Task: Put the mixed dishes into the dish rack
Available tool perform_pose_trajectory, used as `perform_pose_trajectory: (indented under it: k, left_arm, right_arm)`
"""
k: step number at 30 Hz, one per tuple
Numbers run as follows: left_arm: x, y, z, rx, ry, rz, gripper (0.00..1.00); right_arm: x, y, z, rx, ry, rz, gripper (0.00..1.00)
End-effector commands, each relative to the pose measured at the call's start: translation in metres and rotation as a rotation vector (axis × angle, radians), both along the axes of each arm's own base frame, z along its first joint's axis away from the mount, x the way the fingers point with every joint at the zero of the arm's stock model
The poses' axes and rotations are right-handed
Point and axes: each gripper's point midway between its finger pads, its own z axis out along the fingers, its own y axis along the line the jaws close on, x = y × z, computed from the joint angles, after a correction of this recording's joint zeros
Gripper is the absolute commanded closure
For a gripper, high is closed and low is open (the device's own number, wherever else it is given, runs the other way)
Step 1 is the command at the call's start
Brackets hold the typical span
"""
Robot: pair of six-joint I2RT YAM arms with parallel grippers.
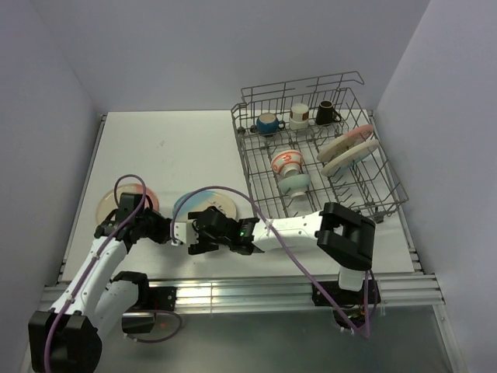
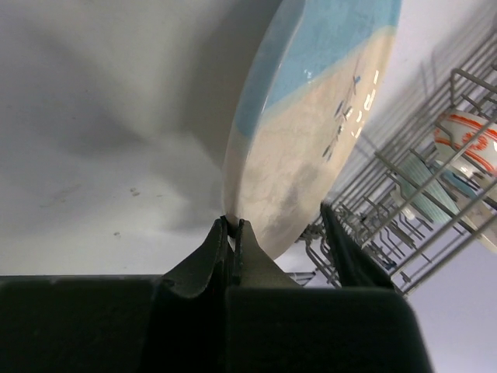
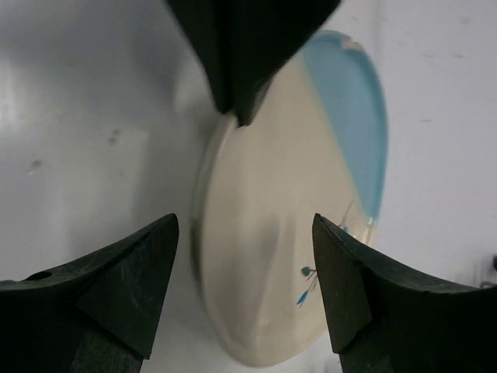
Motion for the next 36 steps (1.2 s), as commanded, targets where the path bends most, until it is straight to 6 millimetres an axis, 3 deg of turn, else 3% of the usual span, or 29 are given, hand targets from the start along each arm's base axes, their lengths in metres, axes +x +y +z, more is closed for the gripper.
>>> perform_pose_trajectory:
  k: [1, 5, 9, 12, 13, 15, 16, 18, 19, 20, 24, 27, 29, 31, 32, 33, 34, 36]
  left_arm:
    - [0.014, -0.018, 0.039, -0.130, -0.152, -0.069, 1.00]
    - [0.012, -0.019, 0.046, -0.161, -0.167, -0.072, 1.00]
    - [0.011, -0.017, 0.050, -0.178, -0.173, -0.064, 1.00]
    - [0.012, -0.013, 0.052, -0.176, -0.176, -0.050, 1.00]
    - [0.012, -0.012, 0.053, -0.176, -0.179, -0.049, 1.00]
    - [0.012, -0.012, 0.055, -0.179, -0.186, -0.047, 1.00]
    - [0.013, -0.010, 0.056, -0.180, -0.191, -0.042, 1.00]
    - [0.014, -0.009, 0.060, -0.179, -0.210, -0.041, 0.93]
    - [0.013, -0.008, 0.061, -0.176, -0.209, -0.041, 0.85]
    - [0.014, -0.007, 0.065, -0.167, -0.221, -0.037, 0.66]
    - [0.013, 0.008, 0.076, -0.049, -0.258, -0.030, 0.35]
    - [0.009, 0.024, 0.095, 0.071, -0.304, -0.033, 0.26]
    - [0.008, 0.042, 0.114, 0.196, -0.361, -0.011, 0.26]
    - [0.005, 0.056, 0.128, 0.276, -0.394, 0.021, 0.25]
    - [0.005, 0.069, 0.146, 0.343, -0.446, 0.064, 0.25]
    - [0.000, 0.075, 0.149, 0.388, -0.451, 0.062, 0.25]
    - [-0.004, 0.084, 0.165, 0.430, -0.494, 0.095, 0.25]
    - [-0.009, 0.095, 0.172, 0.497, -0.514, 0.114, 0.23]
  right_arm:
    - [0.030, 0.014, 0.018, 0.113, -0.121, -0.121, 0.25]
    - [0.036, 0.014, 0.000, 0.070, -0.169, -0.131, 0.30]
    - [0.039, 0.012, 0.001, 0.068, -0.235, -0.135, 0.39]
    - [0.043, 0.008, 0.005, 0.055, -0.293, -0.136, 0.56]
    - [0.043, 0.008, 0.007, 0.056, -0.303, -0.136, 0.68]
    - [0.044, 0.008, 0.013, 0.058, -0.322, -0.126, 0.80]
    - [0.045, 0.008, 0.016, 0.061, -0.324, -0.125, 0.91]
    - [0.043, 0.011, 0.025, 0.073, -0.324, -0.114, 1.00]
    - [0.043, 0.012, 0.031, 0.084, -0.324, -0.110, 1.00]
    - [0.041, 0.014, 0.041, 0.106, -0.321, -0.094, 1.00]
    - [0.036, 0.020, 0.072, 0.122, -0.285, -0.014, 1.00]
    - [0.032, 0.021, 0.097, 0.106, -0.227, 0.077, 1.00]
    - [0.035, 0.014, 0.111, 0.090, -0.198, 0.126, 1.00]
    - [0.023, 0.012, 0.124, 0.037, -0.166, 0.241, 1.00]
    - [0.022, 0.011, 0.131, 0.032, -0.172, 0.259, 1.00]
    - [0.022, 0.010, 0.142, 0.033, -0.179, 0.274, 1.00]
    - [0.019, 0.010, 0.148, 0.044, -0.170, 0.296, 1.00]
    - [0.019, 0.008, 0.169, 0.067, -0.179, 0.302, 1.00]
